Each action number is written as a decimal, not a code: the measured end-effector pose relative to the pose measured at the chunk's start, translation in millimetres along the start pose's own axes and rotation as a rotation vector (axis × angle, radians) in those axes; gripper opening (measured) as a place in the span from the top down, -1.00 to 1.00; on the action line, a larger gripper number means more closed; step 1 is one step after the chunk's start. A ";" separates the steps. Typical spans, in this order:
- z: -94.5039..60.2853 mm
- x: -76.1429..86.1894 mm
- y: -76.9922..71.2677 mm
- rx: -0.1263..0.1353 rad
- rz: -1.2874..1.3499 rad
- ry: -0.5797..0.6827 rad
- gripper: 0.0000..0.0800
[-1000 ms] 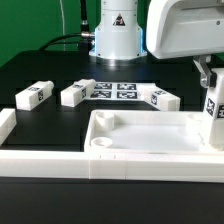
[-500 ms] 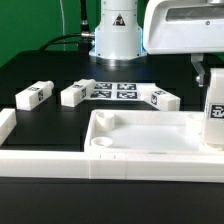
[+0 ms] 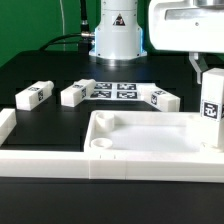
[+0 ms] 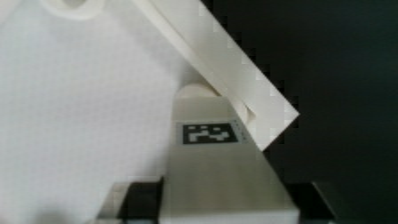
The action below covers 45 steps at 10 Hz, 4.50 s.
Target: Assemble desk
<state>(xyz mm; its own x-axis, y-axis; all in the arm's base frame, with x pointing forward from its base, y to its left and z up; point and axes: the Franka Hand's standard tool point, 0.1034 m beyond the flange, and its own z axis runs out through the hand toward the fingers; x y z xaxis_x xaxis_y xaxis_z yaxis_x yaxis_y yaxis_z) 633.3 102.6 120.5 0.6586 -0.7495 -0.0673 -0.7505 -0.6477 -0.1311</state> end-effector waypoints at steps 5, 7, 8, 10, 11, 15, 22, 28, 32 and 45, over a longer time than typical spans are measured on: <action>3.9 -14.8 -6.0 0.031 0.399 -0.057 0.26; 4.1 -16.4 -7.0 0.032 0.429 -0.061 0.26; 4.2 -17.1 -6.4 0.025 0.393 -0.062 0.26; 1.5 -16.3 -9.3 0.010 0.269 -0.070 -0.48; 2.3 -16.7 -9.0 0.014 0.201 -0.070 -0.58; 2.9 -16.4 -6.9 0.011 -0.149 -0.064 -0.62; -1.3 -12.0 -4.5 -0.087 -0.929 -0.021 -0.62; 0.0 -10.0 -2.6 -0.093 -1.180 -0.031 0.25; -0.5 -7.1 -1.3 -0.095 -1.159 -0.027 0.25; 1.5 -7.7 0.8 -0.034 -0.054 -0.064 0.25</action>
Offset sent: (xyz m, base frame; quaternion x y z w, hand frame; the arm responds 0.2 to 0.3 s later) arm -0.0054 0.0109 -0.0044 0.0172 -0.0186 0.2567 0.9662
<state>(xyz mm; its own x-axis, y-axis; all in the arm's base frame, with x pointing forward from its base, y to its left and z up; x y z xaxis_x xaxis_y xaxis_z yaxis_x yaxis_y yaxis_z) 627.7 108.1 119.4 0.6995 -0.7038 -0.1241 -0.7145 -0.6920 -0.1026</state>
